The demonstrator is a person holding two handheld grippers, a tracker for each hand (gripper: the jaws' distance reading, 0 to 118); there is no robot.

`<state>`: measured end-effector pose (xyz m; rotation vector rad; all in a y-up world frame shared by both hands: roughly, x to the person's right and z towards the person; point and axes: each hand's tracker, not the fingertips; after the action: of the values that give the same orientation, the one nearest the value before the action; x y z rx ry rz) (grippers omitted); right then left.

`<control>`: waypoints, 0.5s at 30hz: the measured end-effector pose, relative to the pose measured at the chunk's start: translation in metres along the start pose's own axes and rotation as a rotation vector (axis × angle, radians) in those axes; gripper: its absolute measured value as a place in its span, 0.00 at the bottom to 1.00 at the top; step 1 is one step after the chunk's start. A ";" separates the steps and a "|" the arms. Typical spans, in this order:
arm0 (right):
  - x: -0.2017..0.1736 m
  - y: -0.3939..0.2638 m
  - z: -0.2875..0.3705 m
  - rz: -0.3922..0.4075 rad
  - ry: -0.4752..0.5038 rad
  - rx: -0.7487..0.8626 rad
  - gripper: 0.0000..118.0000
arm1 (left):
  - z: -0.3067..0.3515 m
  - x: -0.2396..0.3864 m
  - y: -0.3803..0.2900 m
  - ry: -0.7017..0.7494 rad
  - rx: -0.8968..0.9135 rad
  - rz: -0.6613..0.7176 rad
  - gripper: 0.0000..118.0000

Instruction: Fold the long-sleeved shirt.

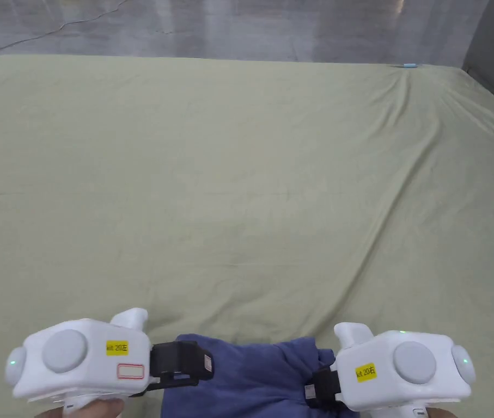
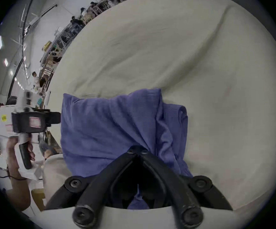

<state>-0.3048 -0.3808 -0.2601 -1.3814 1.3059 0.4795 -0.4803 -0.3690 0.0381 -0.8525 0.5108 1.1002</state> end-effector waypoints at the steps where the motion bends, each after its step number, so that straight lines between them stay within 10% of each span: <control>1: 0.003 0.000 0.000 -0.012 0.013 -0.001 0.00 | -0.004 0.004 -0.001 -0.032 -0.057 0.043 0.98; 7: 0.016 0.001 -0.003 -0.077 0.074 -0.001 0.00 | -0.023 -0.026 0.010 -0.283 -0.092 0.129 0.89; 8: 0.019 0.002 -0.005 -0.090 0.084 0.000 0.00 | -0.020 -0.029 0.010 -0.288 -0.083 0.134 0.62; 9: 0.021 0.002 -0.005 -0.103 0.094 0.000 0.00 | -0.020 -0.028 0.003 -0.316 -0.082 0.166 0.08; 15: -0.011 -0.008 0.012 -0.080 0.017 0.076 0.00 | 0.001 -0.023 -0.008 -0.301 -0.050 0.138 0.07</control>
<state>-0.2965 -0.3676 -0.2504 -1.3713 1.2651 0.3609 -0.4818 -0.3827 0.0586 -0.6867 0.2947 1.3469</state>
